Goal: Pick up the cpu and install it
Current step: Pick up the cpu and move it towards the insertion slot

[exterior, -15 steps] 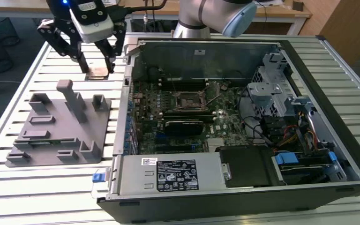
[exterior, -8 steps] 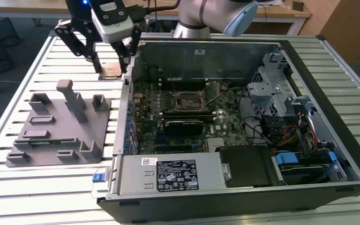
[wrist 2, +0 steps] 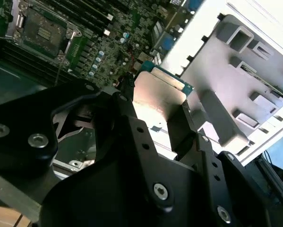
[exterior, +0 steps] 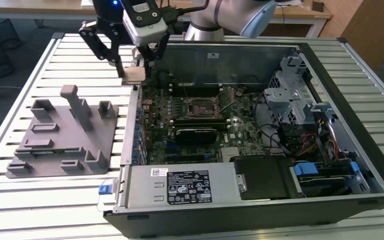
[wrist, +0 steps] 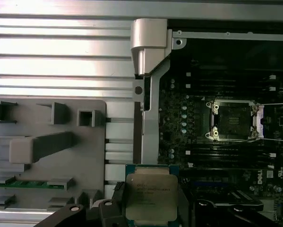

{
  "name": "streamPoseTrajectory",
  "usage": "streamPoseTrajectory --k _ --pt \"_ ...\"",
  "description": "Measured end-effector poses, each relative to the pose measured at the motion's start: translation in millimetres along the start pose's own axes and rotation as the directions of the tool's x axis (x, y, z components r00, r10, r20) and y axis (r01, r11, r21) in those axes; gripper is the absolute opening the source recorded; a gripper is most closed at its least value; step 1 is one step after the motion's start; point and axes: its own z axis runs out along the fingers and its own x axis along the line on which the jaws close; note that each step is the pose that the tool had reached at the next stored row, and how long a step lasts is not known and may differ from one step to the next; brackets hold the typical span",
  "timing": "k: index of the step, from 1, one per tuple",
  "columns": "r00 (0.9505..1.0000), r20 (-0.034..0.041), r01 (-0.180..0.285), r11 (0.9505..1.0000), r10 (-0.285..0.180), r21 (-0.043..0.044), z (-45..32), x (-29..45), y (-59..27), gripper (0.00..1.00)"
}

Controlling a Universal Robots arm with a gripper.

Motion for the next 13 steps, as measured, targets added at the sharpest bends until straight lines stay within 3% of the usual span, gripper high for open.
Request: streamPoseTrajectory --k 5,13 --pt "1.0000 0.0001 -0.005 1.0000 0.005 0.0000 -0.2 -20.7 -0.2 0.53" --pt "0.9994 0.0013 -0.036 0.9994 0.036 -0.0002 -0.1 -33.7 0.4 0.53"
